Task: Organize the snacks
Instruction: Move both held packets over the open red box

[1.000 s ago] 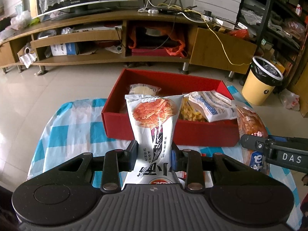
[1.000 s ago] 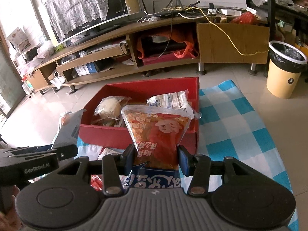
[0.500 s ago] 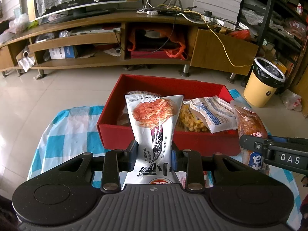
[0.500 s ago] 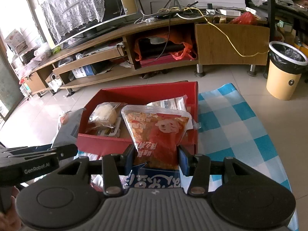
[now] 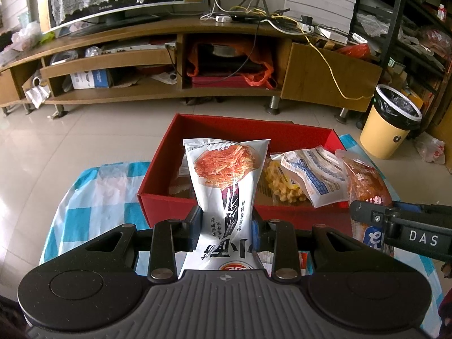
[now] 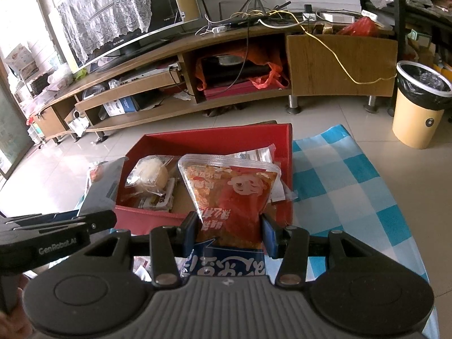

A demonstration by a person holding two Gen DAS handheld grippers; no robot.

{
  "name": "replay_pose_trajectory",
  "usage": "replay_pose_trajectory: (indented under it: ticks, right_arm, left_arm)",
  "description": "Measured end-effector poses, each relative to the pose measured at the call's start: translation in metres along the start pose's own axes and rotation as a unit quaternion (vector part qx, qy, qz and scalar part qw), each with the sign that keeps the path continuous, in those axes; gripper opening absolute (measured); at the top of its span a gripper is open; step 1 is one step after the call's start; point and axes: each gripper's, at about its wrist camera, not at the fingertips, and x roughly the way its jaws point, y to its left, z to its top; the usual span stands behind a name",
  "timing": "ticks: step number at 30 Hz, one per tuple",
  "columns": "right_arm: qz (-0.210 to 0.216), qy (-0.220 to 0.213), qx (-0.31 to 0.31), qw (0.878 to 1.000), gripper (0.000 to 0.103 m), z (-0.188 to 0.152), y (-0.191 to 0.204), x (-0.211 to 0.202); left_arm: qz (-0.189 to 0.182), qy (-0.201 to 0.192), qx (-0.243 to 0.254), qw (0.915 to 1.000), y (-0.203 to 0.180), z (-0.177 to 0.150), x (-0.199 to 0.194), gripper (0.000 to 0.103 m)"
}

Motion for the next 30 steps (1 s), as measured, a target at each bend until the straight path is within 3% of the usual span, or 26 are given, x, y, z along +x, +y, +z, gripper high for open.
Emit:
replay_pose_trajectory:
  ticks: [30]
  right_arm:
    - [0.000, -0.003, 0.004, 1.000, 0.044, 0.007, 0.002, 0.013]
  left_arm:
    - [0.002, -0.002, -0.001, 1.0000, -0.002, 0.013, 0.012, 0.042]
